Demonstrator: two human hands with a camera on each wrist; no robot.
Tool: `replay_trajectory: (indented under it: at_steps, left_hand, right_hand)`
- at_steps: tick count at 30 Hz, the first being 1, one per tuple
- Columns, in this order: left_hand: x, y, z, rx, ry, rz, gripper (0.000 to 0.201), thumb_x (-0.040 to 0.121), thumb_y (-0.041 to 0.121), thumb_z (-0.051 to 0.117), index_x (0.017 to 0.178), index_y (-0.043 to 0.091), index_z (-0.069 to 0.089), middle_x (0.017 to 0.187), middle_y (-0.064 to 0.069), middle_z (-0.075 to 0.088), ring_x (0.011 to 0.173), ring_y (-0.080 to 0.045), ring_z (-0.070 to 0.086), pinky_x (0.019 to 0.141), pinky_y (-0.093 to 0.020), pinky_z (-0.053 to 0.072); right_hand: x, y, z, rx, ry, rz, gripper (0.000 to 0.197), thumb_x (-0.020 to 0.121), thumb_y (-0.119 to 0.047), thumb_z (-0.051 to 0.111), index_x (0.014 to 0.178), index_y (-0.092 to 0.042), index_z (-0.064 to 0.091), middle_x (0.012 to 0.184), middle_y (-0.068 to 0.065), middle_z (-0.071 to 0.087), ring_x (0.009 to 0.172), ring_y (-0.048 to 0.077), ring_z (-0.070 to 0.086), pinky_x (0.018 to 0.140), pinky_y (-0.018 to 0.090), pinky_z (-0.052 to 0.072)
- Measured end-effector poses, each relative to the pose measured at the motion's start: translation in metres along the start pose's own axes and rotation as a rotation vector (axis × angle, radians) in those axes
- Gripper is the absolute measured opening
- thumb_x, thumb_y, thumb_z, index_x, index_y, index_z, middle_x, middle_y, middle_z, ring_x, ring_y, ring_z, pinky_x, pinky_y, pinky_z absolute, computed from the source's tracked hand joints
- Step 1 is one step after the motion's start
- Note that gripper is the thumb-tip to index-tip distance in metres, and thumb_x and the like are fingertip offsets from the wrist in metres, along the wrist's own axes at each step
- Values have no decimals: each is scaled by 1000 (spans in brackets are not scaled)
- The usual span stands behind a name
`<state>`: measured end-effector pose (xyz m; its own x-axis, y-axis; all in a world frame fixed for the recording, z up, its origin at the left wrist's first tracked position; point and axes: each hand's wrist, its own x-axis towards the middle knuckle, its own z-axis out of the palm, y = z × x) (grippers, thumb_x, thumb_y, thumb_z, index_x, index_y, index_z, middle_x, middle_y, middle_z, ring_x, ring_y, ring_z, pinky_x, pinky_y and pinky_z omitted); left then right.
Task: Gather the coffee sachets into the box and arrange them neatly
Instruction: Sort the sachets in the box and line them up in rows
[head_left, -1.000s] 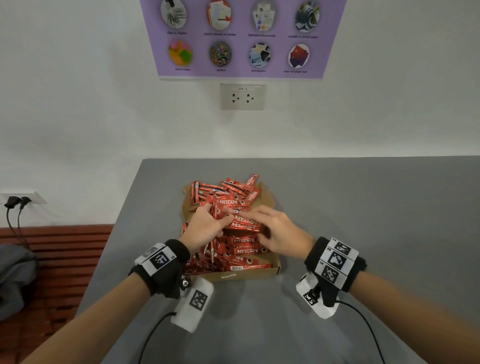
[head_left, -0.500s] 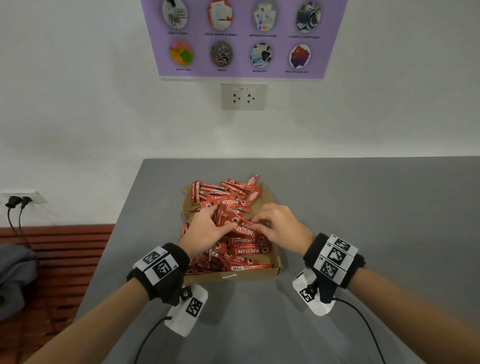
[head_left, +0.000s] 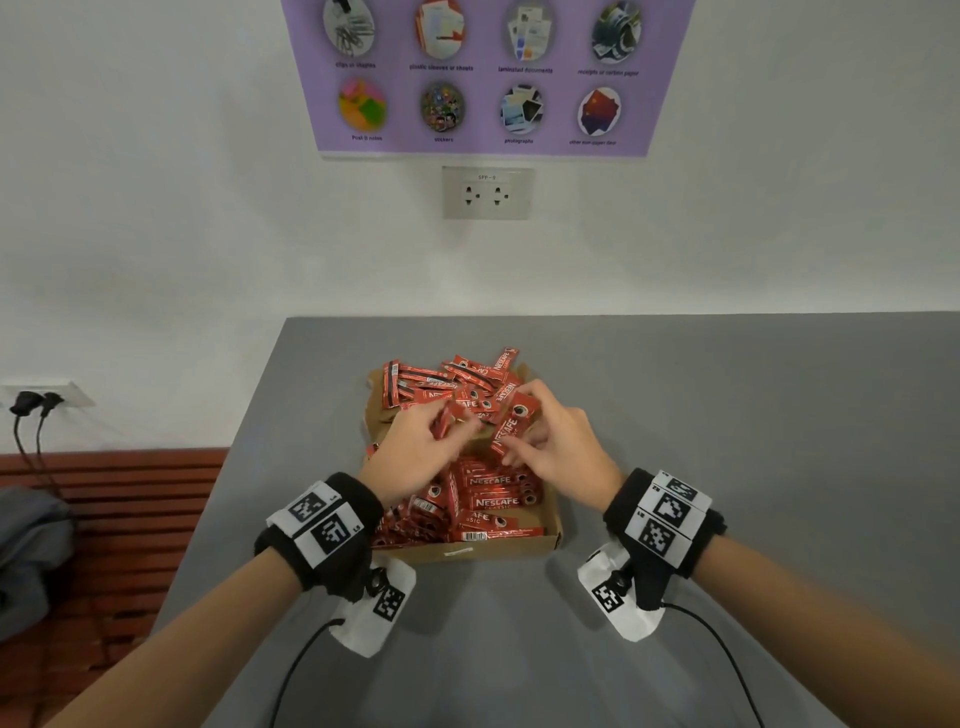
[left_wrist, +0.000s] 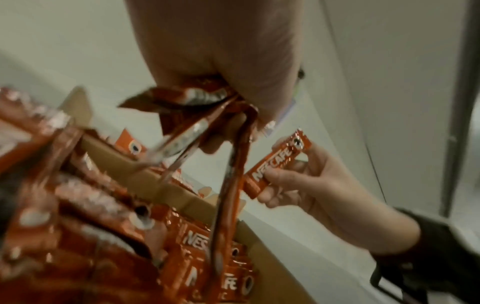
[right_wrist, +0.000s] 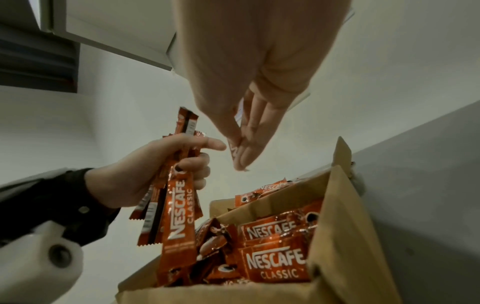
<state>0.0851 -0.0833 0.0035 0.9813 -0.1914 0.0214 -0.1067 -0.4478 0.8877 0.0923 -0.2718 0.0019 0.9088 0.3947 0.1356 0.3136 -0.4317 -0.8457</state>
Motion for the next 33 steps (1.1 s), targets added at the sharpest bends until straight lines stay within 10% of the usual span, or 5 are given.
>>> replay_trajectory:
  at_steps: [9, 13, 20, 33]
  left_hand:
    - [4, 8, -1, 273, -128, 99, 21, 88, 20, 63, 68, 16, 61, 63, -3, 59, 50, -6, 48, 50, -18, 42]
    - [9, 11, -5, 477, -316, 51, 15, 89, 17, 61, 76, 10, 62, 65, 0, 60, 46, -6, 49, 46, -18, 43]
    - [12, 3, 13, 589, -412, -40, 13, 85, 22, 67, 88, 9, 69, 79, 3, 64, 59, -2, 54, 55, -15, 44]
    - [9, -9, 20, 687, -432, -74, 18, 85, 13, 61, 68, 12, 58, 79, -6, 66, 68, -21, 61, 65, -29, 54]
  right_hand:
    - [-4, 2, -2, 19, 59, -44, 49, 82, -16, 70, 119, -22, 38, 95, 3, 67, 75, 6, 67, 71, 19, 55]
    - [-1, 14, -11, -216, 3, -177, 25, 83, -16, 69, 107, -15, 65, 98, -10, 63, 85, -11, 54, 75, 4, 39]
    - [-7, 22, -3, -591, -312, -39, 16, 85, -25, 66, 98, -18, 73, 100, -3, 67, 93, 9, 53, 82, 20, 41]
    - [-5, 20, 12, -849, -364, -29, 9, 86, -14, 57, 88, -19, 65, 92, -3, 67, 93, 16, 56, 87, 33, 39]
